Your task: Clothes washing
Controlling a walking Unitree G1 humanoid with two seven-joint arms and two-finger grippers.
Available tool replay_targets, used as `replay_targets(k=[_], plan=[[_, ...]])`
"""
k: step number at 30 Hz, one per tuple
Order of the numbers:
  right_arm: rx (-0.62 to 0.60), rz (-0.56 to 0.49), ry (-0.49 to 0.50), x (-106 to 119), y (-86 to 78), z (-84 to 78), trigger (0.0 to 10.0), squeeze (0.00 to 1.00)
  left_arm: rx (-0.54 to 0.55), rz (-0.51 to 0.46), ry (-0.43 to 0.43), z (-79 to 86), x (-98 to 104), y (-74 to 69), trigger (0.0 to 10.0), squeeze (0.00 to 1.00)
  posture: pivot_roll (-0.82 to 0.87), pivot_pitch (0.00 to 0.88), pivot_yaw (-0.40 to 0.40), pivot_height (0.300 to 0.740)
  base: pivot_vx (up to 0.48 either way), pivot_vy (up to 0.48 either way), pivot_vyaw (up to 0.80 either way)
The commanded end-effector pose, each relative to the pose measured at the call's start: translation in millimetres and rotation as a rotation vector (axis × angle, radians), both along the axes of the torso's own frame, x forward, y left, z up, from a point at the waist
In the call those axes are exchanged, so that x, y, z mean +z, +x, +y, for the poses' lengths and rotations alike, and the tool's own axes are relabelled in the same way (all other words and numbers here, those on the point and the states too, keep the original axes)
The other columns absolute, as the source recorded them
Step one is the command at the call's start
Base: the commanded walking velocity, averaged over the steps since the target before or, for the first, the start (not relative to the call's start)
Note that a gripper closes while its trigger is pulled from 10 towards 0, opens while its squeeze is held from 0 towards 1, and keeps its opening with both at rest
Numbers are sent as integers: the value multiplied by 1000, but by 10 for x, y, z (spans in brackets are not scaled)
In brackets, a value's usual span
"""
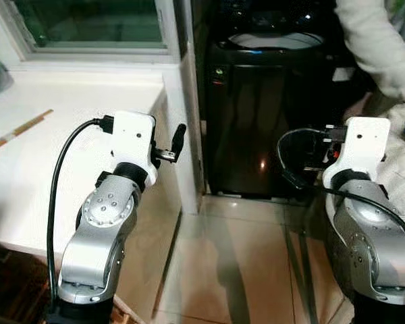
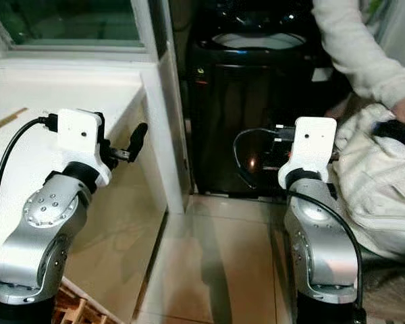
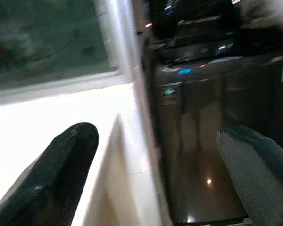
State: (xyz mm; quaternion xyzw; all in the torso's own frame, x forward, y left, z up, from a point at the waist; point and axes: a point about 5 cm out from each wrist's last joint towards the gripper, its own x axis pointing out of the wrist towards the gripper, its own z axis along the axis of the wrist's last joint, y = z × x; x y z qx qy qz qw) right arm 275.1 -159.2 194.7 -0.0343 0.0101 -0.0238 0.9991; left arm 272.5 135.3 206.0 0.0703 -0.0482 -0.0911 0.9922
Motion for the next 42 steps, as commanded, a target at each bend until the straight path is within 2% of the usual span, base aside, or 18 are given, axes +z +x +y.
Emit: replay_targets(k=[1, 5, 8, 13, 21, 42], plan=[[28, 2, -24, 0, -7, 23, 10000, 0, 17, 2, 3, 28, 5, -5, 10000, 0, -51, 0, 44, 740, 311, 0, 0], [42, 2, -66, 8, -2, 32, 10000, 0, 20, 3, 5, 28, 1, -9, 10000, 0, -50, 0, 43, 740, 309, 0, 400], [37, -5, -67, 14, -1, 27, 10000, 0, 19, 4, 5, 26, 0, -9, 10000, 0, -49, 0, 42, 740, 306, 0, 800], [17, -11, -36, 18, 2, 0, 10000, 0, 16, 5, 9, 21, -2, -11, 10000, 0, -49, 0, 43, 740, 302, 0, 0], [3, -17, -37, 25, 3, -29, 10000, 0, 8, 6, 18, 0, -9, -4, 10000, 0, -53, 0, 43, 740, 285, 0, 0], [23, -33, -51, 48, 39, 8, 10000, 0, 37, 30, 17, 34, -75, -19, 10000, 0, -45, 0, 23, 740, 0, 0, 0]])
